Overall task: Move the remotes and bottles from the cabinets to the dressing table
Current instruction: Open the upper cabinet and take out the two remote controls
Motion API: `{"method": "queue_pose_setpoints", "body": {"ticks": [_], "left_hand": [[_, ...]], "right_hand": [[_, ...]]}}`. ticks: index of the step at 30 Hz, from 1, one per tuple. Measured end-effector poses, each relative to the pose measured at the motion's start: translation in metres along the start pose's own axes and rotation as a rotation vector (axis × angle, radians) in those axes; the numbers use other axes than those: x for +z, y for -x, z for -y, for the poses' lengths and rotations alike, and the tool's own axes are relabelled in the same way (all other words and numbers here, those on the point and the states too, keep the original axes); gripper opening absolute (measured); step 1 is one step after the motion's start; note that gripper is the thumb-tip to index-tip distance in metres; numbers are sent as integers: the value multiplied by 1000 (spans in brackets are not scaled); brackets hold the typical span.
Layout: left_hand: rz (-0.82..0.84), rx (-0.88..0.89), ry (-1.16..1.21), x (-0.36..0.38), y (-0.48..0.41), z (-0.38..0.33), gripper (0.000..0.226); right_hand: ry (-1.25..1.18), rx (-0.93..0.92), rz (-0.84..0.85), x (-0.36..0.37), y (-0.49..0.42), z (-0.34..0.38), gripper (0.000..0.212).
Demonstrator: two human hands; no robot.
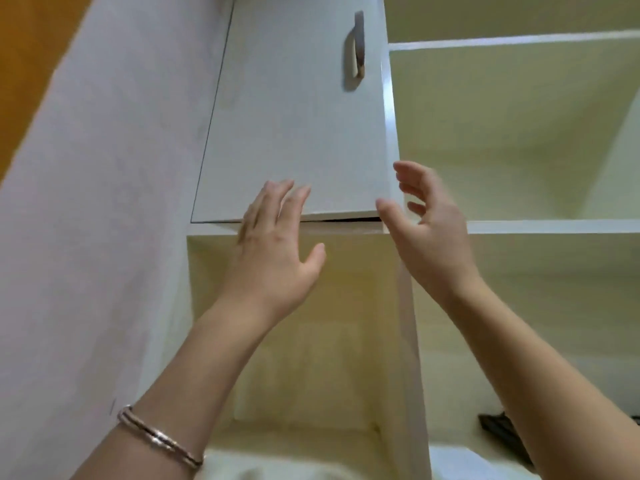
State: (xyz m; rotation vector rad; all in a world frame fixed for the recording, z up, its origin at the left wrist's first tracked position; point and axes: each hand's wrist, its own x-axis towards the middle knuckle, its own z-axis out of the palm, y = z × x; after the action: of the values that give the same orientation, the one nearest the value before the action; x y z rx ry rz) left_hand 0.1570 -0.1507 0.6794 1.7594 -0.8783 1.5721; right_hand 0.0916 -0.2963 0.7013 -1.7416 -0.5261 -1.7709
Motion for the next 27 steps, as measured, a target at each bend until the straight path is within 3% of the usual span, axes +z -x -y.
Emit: {"method": "queue_pose_setpoints", "body": {"ticks": [9,15,23,27], "left_hand": [[189,53,-211,8,-37,-9,65],[55,64,-271,6,-37,-19,66],[-74,237,-308,-15,-40,-41,72],[-205,296,-284,-32,-38,-31,65]], "right_hand": [[-263,275,28,4,-27,18,46],[-624,427,7,-11,-35,39,21],[-999,472,13,-20,-30,54,25],[-1130,402,80,-19,-29,70,17]]}}
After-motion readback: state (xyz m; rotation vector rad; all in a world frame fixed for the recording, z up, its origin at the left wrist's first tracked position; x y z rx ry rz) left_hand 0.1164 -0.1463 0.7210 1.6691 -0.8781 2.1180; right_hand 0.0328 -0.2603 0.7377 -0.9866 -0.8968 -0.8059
